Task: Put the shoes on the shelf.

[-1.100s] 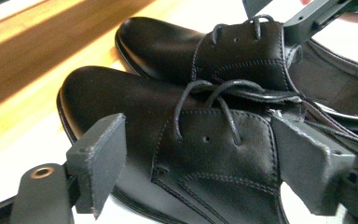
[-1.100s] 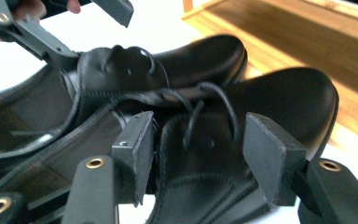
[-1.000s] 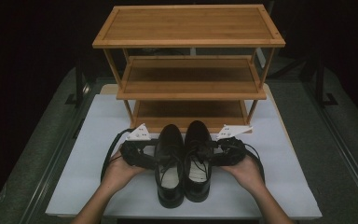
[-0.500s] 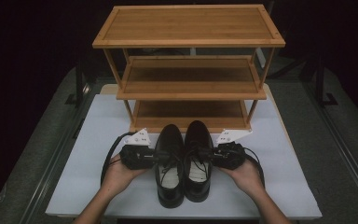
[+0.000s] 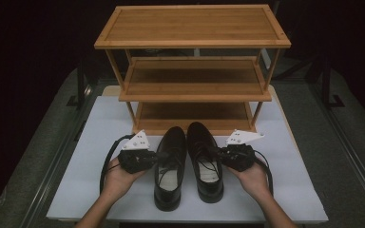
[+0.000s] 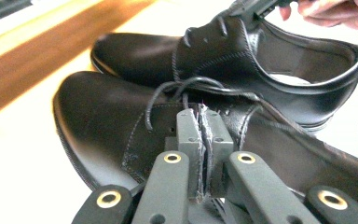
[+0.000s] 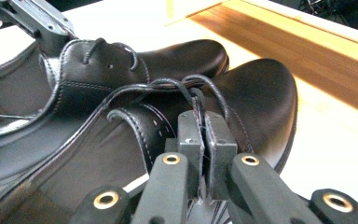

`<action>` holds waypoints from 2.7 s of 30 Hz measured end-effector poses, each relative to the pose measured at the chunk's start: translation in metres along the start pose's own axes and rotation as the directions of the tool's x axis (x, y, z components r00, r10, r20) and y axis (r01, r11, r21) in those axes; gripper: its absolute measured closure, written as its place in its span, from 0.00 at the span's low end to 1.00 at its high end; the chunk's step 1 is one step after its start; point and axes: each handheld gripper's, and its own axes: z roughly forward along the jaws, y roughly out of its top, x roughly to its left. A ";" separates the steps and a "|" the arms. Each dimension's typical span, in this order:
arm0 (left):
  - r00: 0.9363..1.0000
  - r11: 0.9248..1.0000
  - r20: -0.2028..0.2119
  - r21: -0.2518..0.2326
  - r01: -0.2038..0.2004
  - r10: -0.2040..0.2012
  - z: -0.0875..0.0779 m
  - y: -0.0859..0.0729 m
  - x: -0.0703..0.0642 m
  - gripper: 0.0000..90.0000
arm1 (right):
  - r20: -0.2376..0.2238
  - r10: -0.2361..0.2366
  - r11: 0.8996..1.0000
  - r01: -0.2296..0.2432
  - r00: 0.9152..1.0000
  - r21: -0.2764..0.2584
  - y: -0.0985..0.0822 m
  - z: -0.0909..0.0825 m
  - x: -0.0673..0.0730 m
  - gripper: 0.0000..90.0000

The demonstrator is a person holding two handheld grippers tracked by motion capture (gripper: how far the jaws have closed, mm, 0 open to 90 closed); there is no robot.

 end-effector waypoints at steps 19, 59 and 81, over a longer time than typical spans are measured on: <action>0.996 0.996 -0.081 -0.085 0.018 -0.025 -0.014 0.021 0.016 0.98 | 0.077 0.042 0.997 -0.037 0.996 -0.065 0.014 -0.014 -0.017 0.97; 0.950 0.988 -0.303 -0.152 0.028 -0.073 0.068 0.047 0.100 0.98 | 0.259 0.130 0.987 -0.099 0.957 -0.128 0.046 0.061 -0.077 0.97; 0.958 0.990 -0.281 -0.140 0.015 -0.054 0.082 0.037 0.094 0.91 | 0.243 0.172 0.980 -0.140 0.955 -0.145 0.039 0.069 -0.078 0.88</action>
